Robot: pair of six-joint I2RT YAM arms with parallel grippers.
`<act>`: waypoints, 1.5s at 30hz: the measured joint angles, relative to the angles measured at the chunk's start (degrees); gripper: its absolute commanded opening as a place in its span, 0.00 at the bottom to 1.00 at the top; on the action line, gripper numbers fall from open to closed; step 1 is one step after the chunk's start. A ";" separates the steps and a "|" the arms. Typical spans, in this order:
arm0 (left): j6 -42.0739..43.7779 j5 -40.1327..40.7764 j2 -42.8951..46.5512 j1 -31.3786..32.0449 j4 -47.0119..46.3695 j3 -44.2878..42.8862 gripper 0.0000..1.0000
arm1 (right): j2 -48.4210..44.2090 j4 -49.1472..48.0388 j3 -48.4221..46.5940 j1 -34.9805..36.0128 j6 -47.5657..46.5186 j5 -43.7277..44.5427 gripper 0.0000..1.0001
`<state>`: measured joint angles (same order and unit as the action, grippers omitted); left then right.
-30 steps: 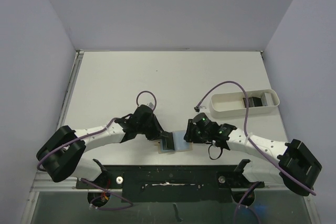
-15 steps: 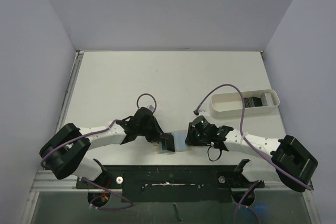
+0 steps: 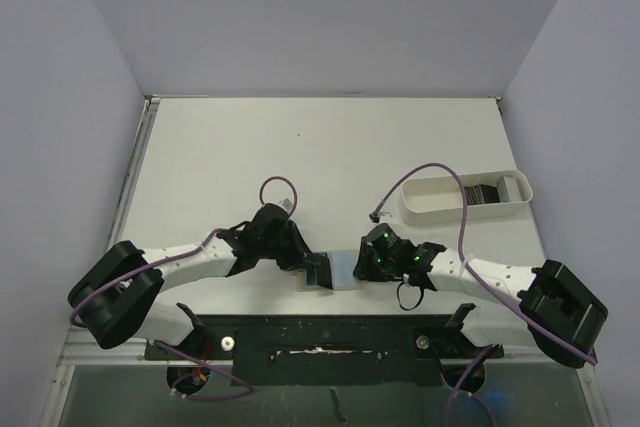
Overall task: Put the credit cards into the card holder
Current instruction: Insert the credit card into the card holder.
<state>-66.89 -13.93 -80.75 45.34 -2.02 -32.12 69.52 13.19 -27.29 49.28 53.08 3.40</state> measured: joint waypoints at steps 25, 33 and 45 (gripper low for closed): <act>5.75 -3.04 -3.61 0.00 -2.10 -1.42 0.00 | -1.62 0.61 0.07 0.28 0.24 0.07 0.26; 6.12 -2.86 -3.87 0.00 -2.34 -1.42 0.00 | -1.60 0.61 0.07 0.28 0.13 0.07 0.25; 6.32 -2.34 -5.11 0.00 -3.34 -1.42 0.00 | -1.60 0.61 0.07 0.28 0.15 0.07 0.26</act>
<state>-60.58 -16.27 -85.86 45.34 -5.37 -33.54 67.92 13.80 -27.22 49.56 53.23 3.46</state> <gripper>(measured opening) 0.017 0.252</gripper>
